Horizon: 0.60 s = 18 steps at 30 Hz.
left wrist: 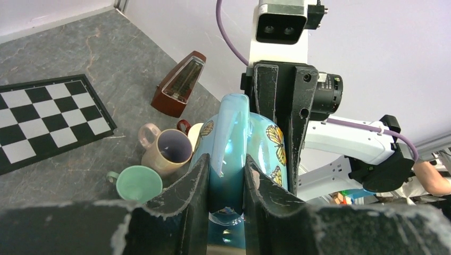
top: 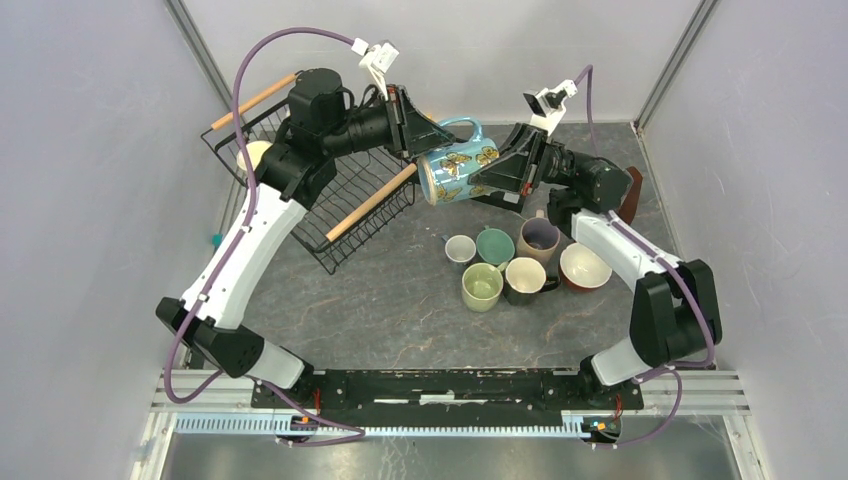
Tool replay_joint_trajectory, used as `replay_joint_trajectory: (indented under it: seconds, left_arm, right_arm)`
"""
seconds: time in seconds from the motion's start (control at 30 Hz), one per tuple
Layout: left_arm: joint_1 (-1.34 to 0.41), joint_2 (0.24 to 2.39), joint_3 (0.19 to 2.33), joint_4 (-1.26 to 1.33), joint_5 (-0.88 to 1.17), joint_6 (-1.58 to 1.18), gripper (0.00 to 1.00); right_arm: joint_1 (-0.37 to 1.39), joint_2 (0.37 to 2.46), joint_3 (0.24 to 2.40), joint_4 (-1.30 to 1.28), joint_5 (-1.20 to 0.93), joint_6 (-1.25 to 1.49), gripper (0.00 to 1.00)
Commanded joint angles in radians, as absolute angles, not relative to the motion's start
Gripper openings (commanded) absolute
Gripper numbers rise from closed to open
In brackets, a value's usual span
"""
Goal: Unload the cups from the dish rack
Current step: Place the cup at the center of the board.
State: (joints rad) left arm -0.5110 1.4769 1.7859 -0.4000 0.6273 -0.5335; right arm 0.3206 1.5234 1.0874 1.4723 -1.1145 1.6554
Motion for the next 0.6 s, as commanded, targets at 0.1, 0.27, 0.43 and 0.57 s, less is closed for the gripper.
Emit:
replay_joint_trajectory:
  seconds: [0.1,0.27,0.43,0.57]
  left_arm:
    - [-0.503,1.483,1.790,-0.353,0.537,-0.608,0.55]
    - [-0.504,1.477,1.810,-0.411,0.467,-0.575,0.94]
    - [-0.503,1.458,1.824,-0.469,0.368,-0.548,1.00]
    - [-0.504,1.431,1.820,-0.458,0.364,-0.538,1.00]
  right_arm:
    - [0.322,1.409,1.089,1.591,-1.110,1.488,0.00]
    - [0.323,1.343,1.094,1.339,-1.095,1.299,0.00]
    - [0.321,1.281,1.148,0.923,-1.066,1.025,0.00]
    - [0.322,1.235,1.229,0.418,-0.980,0.684,0.00]
